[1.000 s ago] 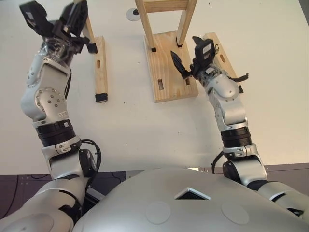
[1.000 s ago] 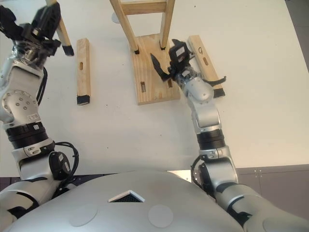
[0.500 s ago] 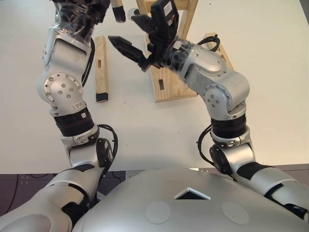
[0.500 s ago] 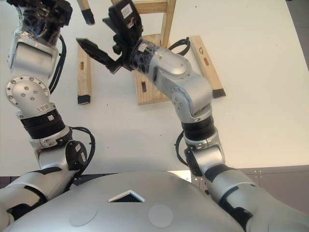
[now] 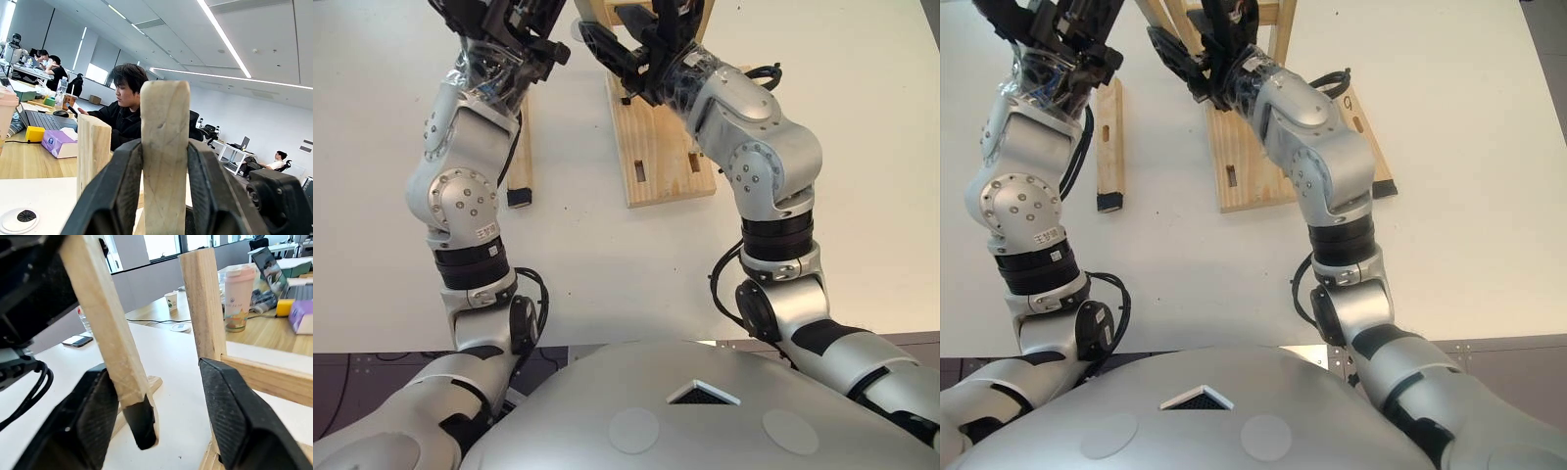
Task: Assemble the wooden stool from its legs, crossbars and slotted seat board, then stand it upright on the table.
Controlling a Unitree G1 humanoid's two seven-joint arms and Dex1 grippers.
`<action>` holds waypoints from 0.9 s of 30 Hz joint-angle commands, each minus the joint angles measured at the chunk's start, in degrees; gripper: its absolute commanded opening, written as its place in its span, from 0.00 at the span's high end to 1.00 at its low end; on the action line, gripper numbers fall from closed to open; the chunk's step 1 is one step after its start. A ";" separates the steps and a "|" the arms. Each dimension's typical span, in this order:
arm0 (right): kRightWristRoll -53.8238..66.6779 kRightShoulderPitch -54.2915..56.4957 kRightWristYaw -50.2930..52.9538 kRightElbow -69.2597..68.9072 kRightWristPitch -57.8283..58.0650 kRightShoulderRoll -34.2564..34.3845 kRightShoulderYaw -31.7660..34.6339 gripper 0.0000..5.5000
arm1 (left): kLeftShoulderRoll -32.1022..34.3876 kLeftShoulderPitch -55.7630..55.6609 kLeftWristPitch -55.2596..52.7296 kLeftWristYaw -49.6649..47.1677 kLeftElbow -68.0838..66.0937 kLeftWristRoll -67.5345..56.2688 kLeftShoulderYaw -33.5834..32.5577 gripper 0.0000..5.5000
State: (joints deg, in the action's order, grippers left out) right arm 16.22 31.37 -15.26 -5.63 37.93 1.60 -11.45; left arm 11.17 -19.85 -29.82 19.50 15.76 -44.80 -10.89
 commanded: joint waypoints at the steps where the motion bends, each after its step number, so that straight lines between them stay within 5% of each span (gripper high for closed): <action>1: -3.17 -0.27 -2.22 -1.05 -4.57 -1.35 -3.18 0.62 | 1.15 -0.05 -0.61 0.64 0.53 0.14 0.17 0.77; 11: -7.58 -1.33 -2.76 0.14 -7.47 -1.75 -4.17 0.92 | 1.57 -0.48 -0.20 0.67 0.68 0.64 0.23 0.77; 17: -10.45 -1.14 -1.63 1.23 -9.49 -2.20 -3.94 0.93 | 2.57 -0.34 -0.74 0.71 0.80 1.60 1.12 0.77; 27: -29.90 -0.96 4.53 4.33 -25.28 -8.22 -11.14 0.93 | 1.52 -1.36 -3.37 -2.24 -0.36 2.84 2.60 0.51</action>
State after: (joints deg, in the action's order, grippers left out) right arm -9.19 30.31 -11.62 -2.30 15.91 -4.15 -20.04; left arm 13.33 -20.15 -32.13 18.26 15.94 -41.55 -7.66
